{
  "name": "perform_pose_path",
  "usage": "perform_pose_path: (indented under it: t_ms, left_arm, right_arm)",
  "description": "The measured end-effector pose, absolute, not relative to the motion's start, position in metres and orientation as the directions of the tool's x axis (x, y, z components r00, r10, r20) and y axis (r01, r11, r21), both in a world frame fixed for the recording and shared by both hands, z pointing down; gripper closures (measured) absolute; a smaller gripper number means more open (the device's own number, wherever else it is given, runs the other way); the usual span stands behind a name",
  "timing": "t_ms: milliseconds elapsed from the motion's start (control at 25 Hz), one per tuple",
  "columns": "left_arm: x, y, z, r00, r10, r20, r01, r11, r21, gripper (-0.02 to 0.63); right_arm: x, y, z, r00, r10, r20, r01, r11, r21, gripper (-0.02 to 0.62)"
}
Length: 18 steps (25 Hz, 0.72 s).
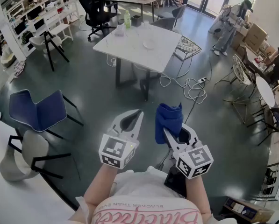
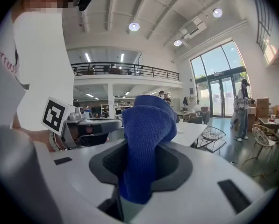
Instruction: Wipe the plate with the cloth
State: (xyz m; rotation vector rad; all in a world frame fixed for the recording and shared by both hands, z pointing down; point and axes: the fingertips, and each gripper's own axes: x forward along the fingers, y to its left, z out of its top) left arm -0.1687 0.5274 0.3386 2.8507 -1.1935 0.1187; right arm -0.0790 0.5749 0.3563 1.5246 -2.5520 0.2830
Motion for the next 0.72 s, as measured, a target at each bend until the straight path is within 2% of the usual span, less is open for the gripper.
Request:
perform_pose_path:
  t_ms: [320,720]
  left_arm:
    - [-0.141,0.512,0.344,0.683,-0.724,0.097,-0.729,-0.684,0.017,0.603]
    - [-0.101,0.489,0.344,0.625,-0.775,0.093,-0.78,-0.626,0.022,0.603]
  right_arm:
    - [-0.05,0.552,0.352,-0.503,-0.831,0.235,-0.858,0.512,-0.025,0.472]
    - [-0.004,0.53,0.358,-0.551,-0.8,0.236,-0.83,0.556,-0.052,0.472]
